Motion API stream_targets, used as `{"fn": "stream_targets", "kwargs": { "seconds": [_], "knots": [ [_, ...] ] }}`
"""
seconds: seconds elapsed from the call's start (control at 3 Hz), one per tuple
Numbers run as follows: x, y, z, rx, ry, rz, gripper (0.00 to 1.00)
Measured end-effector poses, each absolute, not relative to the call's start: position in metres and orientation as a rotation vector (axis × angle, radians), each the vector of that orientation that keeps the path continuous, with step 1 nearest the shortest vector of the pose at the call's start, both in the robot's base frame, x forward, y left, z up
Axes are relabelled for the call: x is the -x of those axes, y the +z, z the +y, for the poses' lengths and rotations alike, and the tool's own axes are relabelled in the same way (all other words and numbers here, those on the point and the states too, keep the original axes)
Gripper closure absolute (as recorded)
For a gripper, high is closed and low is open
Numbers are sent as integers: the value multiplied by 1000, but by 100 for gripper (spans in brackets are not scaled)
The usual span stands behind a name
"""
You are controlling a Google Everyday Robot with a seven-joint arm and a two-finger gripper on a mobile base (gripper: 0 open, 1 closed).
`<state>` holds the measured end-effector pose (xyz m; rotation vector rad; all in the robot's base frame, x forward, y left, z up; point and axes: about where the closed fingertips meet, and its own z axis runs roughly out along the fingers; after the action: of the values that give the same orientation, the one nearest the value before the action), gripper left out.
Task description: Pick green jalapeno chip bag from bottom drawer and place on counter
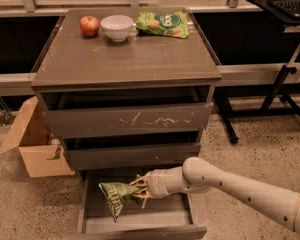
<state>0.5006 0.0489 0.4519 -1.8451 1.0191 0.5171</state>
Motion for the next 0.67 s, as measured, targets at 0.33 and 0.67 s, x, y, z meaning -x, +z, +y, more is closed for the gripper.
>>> {"fn": "stream_targets", "kwargs": {
  "seconds": [0.33,0.67],
  "knots": [
    [-518,499,40,1827,501,972,100],
    [-529,543,29,1816,472,927,100]
  ]
}}
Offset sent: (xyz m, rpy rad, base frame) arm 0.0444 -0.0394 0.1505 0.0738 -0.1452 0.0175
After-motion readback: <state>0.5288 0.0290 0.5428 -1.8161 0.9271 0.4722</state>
